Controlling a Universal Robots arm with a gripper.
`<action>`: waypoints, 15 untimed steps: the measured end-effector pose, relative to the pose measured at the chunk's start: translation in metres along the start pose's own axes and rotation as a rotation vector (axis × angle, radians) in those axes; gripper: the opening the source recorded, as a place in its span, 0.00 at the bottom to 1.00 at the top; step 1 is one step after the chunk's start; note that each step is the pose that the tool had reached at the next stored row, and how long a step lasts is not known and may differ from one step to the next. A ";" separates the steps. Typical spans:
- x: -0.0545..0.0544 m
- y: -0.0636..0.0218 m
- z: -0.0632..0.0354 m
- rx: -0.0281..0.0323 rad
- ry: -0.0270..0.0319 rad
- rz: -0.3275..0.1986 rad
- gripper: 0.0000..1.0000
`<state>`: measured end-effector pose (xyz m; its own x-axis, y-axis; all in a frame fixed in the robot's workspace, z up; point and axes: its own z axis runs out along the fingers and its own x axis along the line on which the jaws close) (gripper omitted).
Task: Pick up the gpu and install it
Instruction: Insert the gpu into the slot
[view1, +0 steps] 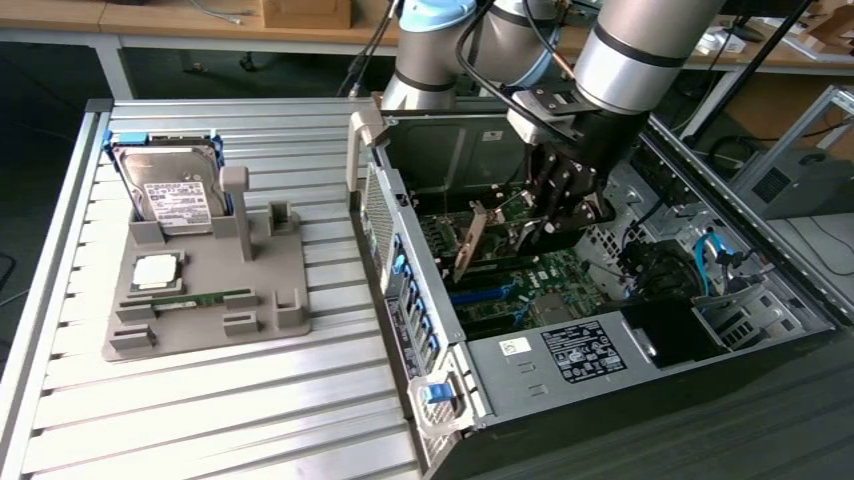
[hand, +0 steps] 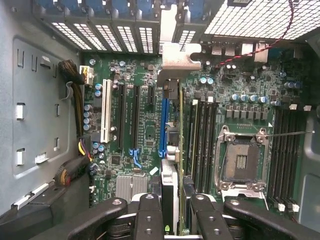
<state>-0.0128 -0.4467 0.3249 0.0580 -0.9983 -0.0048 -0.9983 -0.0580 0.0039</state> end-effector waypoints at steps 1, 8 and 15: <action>0.000 0.0004 0.0003 0.0000 0.0000 0.000 0.27; 0.000 0.0032 0.0027 0.0000 0.0000 0.000 0.27; 0.001 0.0050 0.0061 0.0000 -0.0001 0.000 0.27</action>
<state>-0.0177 -0.4478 0.3188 0.0581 -0.9983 -0.0049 -0.9983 -0.0581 0.0039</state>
